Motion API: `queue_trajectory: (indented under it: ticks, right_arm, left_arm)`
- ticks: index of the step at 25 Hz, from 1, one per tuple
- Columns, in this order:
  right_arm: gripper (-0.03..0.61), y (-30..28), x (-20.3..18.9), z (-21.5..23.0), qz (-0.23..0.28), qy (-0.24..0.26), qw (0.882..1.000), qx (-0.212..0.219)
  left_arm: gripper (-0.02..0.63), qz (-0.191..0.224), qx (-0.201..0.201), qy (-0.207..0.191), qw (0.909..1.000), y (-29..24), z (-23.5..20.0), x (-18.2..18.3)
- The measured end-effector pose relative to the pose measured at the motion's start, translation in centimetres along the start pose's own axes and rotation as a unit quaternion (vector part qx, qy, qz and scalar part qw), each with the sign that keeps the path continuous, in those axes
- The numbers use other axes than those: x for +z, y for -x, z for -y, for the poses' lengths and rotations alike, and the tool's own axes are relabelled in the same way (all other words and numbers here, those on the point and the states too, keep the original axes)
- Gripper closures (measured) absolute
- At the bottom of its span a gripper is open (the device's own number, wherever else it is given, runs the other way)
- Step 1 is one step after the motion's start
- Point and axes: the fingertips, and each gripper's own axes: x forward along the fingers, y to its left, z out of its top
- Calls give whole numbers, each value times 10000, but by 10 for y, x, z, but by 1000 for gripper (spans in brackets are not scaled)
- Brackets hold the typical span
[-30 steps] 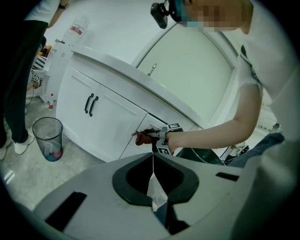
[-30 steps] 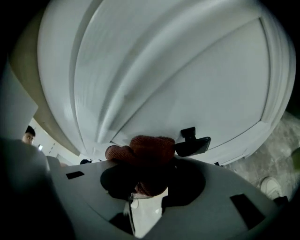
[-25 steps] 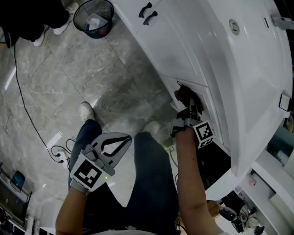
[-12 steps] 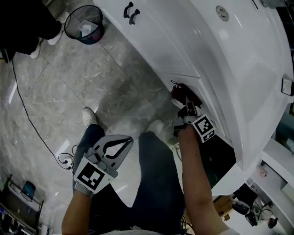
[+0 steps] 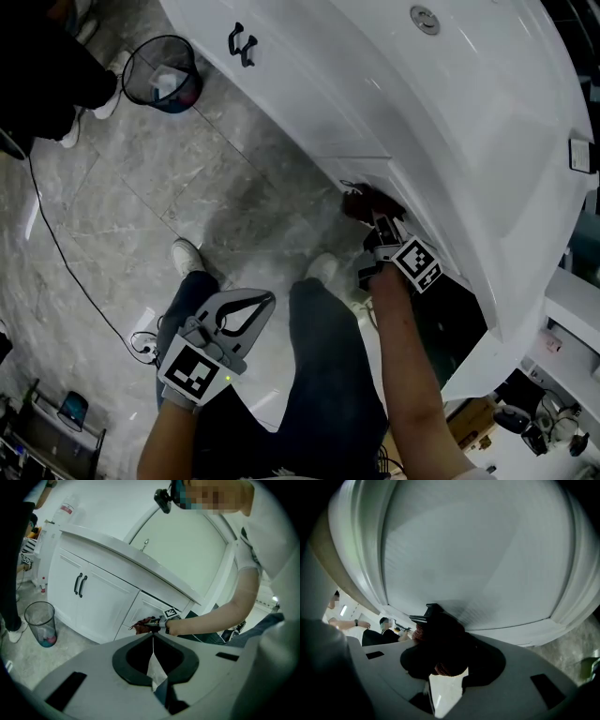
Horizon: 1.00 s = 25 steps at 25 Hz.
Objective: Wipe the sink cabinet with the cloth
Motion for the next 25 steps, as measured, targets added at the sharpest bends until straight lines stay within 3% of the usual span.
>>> queue_trajectory:
  ticks: [6, 11, 14, 19, 25]
  right_arm:
    - [436, 15, 1, 20, -150, 217, 9981, -550]
    - [436, 61, 12, 63, 301, -13, 9940, -1050]
    - [436, 74, 17, 62, 441, 5, 9943, -967]
    - [436, 80, 31, 36, 898, -376, 9936, -575]
    - [436, 94, 42, -3, 1208, -333, 9919, -229]
  left_arm:
    - [601, -34, -26, -42, 10000, 2, 1, 0]
    - [601, -81, -80, -6, 9999, 1, 4, -2]
    - [601, -135, -167, -55, 9998, -3, 6, -3]
    - [601, -182, -326, -148, 9992, -10, 15, 1]
    - [601, -198, -484, -264, 9983, -9, 24, 12]
